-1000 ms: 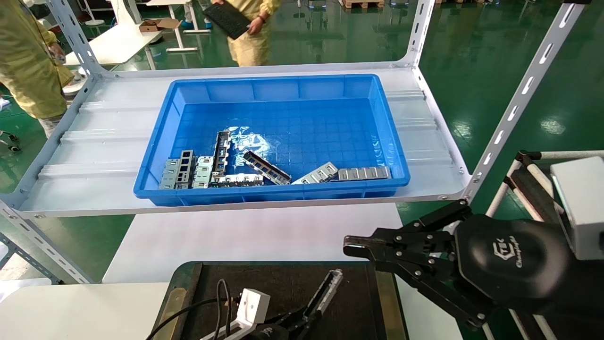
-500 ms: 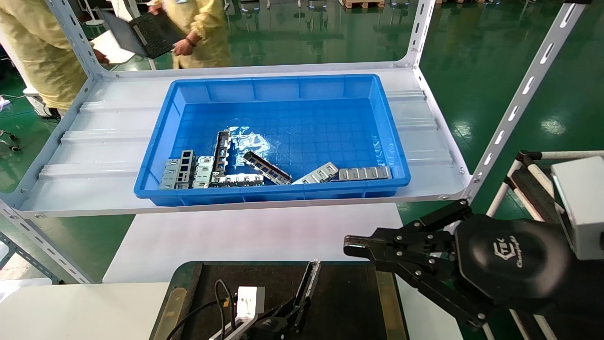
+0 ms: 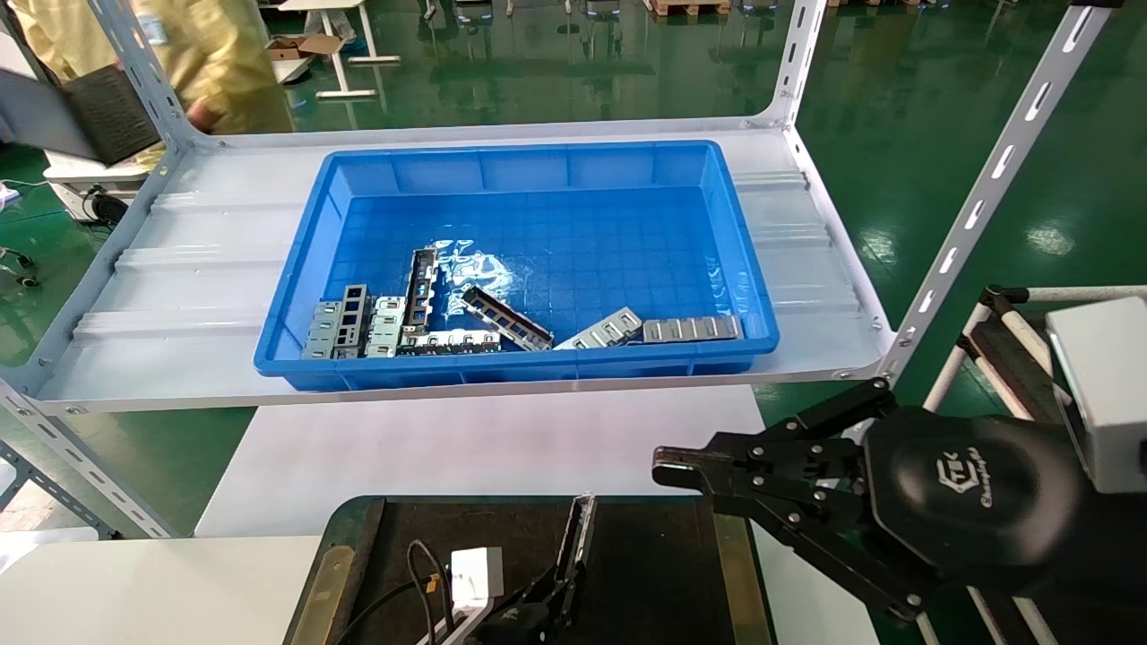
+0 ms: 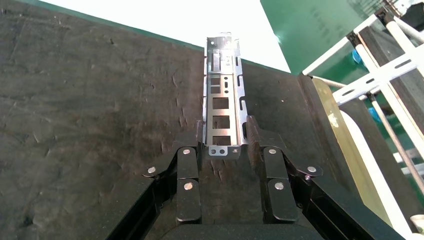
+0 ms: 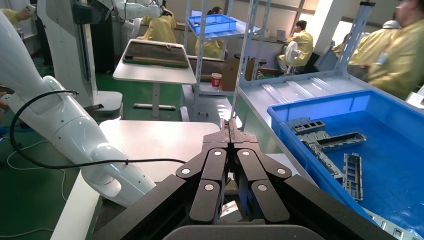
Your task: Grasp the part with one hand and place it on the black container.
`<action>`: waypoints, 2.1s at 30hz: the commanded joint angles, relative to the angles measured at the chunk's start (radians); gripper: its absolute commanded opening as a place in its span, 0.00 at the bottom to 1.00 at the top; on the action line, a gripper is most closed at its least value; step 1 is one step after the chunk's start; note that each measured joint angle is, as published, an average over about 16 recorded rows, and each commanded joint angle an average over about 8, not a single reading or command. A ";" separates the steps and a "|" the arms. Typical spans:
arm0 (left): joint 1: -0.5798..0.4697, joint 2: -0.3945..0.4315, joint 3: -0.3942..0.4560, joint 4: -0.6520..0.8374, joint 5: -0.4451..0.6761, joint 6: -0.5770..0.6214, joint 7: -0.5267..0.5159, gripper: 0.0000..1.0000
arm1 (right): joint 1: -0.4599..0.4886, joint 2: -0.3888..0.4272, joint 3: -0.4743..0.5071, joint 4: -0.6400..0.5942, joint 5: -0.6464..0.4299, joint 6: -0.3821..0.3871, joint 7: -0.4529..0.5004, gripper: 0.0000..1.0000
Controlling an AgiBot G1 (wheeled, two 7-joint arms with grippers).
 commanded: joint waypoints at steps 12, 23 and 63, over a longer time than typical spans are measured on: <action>0.006 0.005 0.053 -0.050 -0.087 -0.105 0.011 0.00 | 0.000 0.000 0.000 0.000 0.000 0.000 0.000 0.00; -0.006 0.006 0.096 -0.065 -0.160 -0.154 0.029 0.67 | 0.000 0.000 0.000 0.000 0.000 0.000 0.000 0.91; -0.113 -0.131 0.107 -0.079 -0.119 0.098 0.089 1.00 | 0.000 0.000 0.000 0.000 0.000 0.000 0.000 1.00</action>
